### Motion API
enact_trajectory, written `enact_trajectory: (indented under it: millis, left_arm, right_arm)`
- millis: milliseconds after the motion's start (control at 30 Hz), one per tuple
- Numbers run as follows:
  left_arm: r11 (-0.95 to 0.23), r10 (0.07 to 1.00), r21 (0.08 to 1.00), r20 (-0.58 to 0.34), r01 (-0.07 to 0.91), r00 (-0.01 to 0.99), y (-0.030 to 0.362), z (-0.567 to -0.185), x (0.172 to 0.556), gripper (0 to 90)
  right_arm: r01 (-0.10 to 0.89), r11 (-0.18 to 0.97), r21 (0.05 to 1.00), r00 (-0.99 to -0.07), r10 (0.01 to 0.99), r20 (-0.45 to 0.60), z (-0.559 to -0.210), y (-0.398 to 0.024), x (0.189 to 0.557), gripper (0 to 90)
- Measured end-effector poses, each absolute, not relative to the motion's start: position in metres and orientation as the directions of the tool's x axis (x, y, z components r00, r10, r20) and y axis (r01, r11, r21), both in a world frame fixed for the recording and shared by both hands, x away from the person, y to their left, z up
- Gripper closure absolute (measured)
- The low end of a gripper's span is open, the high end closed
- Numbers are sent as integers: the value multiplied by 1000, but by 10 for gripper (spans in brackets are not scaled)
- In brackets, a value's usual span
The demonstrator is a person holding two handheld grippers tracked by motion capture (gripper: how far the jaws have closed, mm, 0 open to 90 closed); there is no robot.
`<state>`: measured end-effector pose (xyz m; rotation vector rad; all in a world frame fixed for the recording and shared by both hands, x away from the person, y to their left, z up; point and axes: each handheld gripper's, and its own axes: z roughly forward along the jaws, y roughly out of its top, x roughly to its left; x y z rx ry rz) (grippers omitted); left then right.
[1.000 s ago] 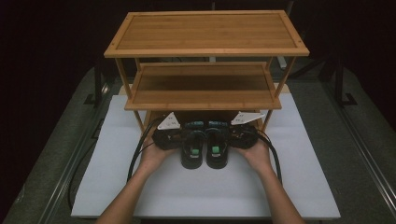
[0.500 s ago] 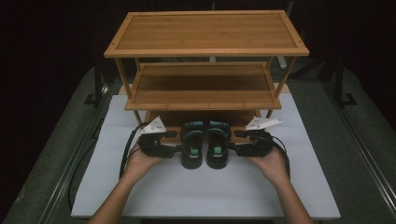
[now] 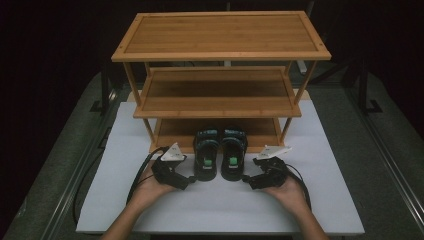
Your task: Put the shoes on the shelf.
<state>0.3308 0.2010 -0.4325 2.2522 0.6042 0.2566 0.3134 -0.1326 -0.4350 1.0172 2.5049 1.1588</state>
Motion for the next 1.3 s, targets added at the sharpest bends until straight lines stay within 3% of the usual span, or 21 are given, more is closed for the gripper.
enact_trajectory:
  millis: [400,567,1033,1300]
  left_arm:
    - [-622,476,716,25,317,879,182,-449,331,133]
    - [-626,490,715,51,310,870,176,-452,331,85]
    - [-612,494,728,49,307,868,173,-449,344,91]
    - [-570,499,755,4,325,866,174,-442,359,113]
  right_arm:
    - [498,494,713,-761,643,87,-449,-111,317,190]
    - [491,511,706,-763,643,65,-452,-104,318,154]
    - [502,492,711,-765,637,99,-454,-104,329,136]
    - [485,464,741,-758,646,91,-445,-107,339,163]
